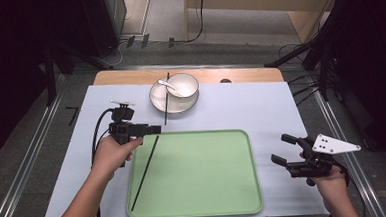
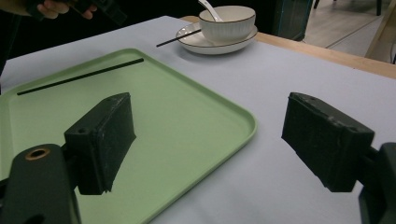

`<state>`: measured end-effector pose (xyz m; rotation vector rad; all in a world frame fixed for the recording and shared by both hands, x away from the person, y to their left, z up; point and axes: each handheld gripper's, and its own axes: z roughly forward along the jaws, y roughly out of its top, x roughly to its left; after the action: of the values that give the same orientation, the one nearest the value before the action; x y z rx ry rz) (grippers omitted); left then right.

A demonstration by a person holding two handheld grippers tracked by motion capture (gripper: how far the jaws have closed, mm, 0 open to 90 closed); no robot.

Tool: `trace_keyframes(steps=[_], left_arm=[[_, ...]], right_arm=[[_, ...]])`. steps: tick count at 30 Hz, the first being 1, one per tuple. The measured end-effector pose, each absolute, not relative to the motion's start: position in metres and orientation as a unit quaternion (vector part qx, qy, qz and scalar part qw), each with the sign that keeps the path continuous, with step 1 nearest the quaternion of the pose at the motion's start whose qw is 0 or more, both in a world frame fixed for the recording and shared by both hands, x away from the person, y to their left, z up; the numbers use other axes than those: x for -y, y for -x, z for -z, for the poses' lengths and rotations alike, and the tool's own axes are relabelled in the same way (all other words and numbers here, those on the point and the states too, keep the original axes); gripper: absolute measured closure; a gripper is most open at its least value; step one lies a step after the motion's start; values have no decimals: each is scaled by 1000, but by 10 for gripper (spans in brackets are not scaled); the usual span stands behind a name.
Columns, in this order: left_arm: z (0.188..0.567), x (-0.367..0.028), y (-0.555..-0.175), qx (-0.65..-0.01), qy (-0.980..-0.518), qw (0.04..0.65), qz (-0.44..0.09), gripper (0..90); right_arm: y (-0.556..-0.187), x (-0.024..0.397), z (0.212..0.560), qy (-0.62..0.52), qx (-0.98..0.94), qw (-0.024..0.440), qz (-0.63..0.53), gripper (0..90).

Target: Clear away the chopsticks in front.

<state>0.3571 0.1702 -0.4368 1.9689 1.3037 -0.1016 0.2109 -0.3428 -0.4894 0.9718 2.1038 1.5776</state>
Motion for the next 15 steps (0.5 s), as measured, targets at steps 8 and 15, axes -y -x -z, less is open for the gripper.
trace_keyframes(steps=[8, 15], left_arm=[[428, -151, -397, -510, -780, 362, 23, 352], [437, -137, -426, -503, -796, 335, 18, 310]], right_arm=[[-210, 344, 489, -342, -737, 172, -557, 172], [-210, 343, 489, -339, -741, 171, -553, 172]])
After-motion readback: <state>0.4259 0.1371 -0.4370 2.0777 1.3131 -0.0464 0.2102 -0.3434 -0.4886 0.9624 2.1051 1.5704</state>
